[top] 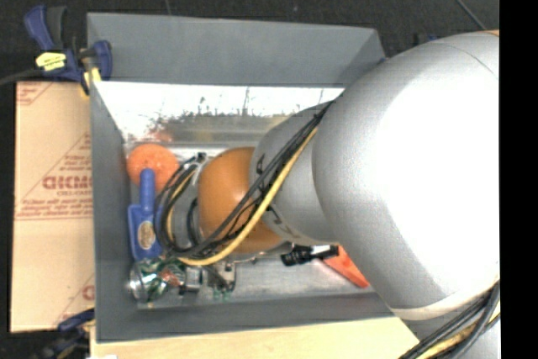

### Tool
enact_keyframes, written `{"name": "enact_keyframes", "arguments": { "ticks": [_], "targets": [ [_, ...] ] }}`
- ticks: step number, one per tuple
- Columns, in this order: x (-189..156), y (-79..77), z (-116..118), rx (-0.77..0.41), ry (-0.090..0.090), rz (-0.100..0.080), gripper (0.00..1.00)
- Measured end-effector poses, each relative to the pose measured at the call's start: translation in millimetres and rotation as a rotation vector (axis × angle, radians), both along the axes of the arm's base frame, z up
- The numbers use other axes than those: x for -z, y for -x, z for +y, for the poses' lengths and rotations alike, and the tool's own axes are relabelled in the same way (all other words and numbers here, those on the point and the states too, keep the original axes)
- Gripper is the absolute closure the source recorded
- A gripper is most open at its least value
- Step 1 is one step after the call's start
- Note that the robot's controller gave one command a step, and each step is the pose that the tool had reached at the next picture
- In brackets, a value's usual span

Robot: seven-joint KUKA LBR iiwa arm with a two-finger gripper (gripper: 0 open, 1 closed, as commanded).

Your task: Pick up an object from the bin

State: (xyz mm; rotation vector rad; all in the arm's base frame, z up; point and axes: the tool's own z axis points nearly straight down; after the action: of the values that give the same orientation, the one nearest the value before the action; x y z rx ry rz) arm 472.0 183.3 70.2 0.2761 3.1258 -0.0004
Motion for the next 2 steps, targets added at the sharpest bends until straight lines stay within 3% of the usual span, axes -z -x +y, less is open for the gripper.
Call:
{"name": "enact_keyframes", "arguments": {
  "ticks": [1, 2],
  "targets": [
    [0.0, 0.0, 0.0, 0.001, 0.0, 0.0, 1.0],
    [-47.9, -9.3, -23.1, 0.029, 0.0, 0.002, 1.0]
  ]
}}
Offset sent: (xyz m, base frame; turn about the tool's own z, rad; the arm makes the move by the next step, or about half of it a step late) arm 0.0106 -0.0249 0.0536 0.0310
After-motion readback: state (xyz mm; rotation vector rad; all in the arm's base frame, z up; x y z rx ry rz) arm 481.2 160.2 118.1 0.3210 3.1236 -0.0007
